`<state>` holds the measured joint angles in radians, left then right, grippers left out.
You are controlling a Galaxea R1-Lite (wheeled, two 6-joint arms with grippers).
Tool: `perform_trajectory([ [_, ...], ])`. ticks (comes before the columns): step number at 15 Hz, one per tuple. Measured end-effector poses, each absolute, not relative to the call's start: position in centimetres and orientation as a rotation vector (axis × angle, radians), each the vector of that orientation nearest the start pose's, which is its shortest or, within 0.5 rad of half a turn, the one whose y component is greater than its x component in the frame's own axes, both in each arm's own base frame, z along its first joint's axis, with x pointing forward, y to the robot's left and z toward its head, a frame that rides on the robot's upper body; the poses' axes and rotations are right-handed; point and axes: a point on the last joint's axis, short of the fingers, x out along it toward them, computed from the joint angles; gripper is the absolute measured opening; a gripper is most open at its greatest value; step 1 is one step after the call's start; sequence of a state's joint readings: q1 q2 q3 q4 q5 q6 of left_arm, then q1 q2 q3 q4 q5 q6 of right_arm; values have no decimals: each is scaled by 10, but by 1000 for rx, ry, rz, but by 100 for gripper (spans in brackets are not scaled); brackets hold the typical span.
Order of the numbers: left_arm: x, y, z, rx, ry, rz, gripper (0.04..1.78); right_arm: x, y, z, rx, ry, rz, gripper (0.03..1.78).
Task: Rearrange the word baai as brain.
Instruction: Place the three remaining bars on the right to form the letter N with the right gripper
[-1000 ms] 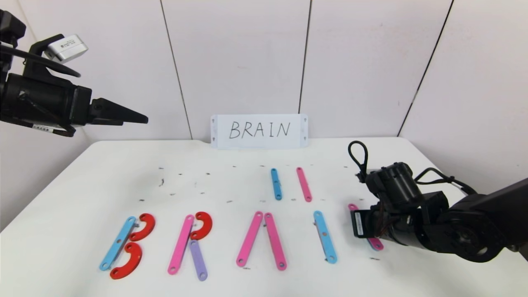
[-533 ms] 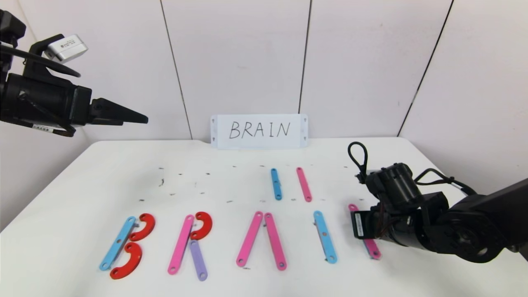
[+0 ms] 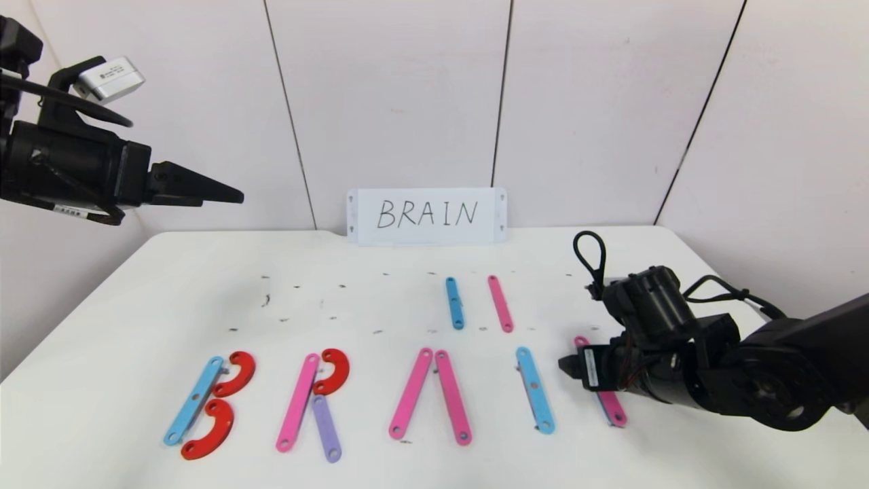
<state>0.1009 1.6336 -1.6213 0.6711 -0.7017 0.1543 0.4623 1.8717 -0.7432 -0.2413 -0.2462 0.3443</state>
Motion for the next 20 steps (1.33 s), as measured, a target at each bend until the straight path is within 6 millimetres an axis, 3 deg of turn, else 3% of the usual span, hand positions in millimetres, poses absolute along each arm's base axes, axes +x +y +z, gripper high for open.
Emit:
perform_trajectory([
  [2,270,13,311,-126,590,-623,174,271,127,92,27,827,55,172],
  [5,270,13,311,-127,591,-623,174,277,126,119,47,776,56,174],
  [15,269,13,312,-125,589,-622,174,300,141,258,65,582,126,174],
  [18,269,13,312,-126,589,-623,174,313,160,275,71,536,197,174],
  [20,269,13,312,-126,589,-623,174,323,180,275,69,523,239,174],
])
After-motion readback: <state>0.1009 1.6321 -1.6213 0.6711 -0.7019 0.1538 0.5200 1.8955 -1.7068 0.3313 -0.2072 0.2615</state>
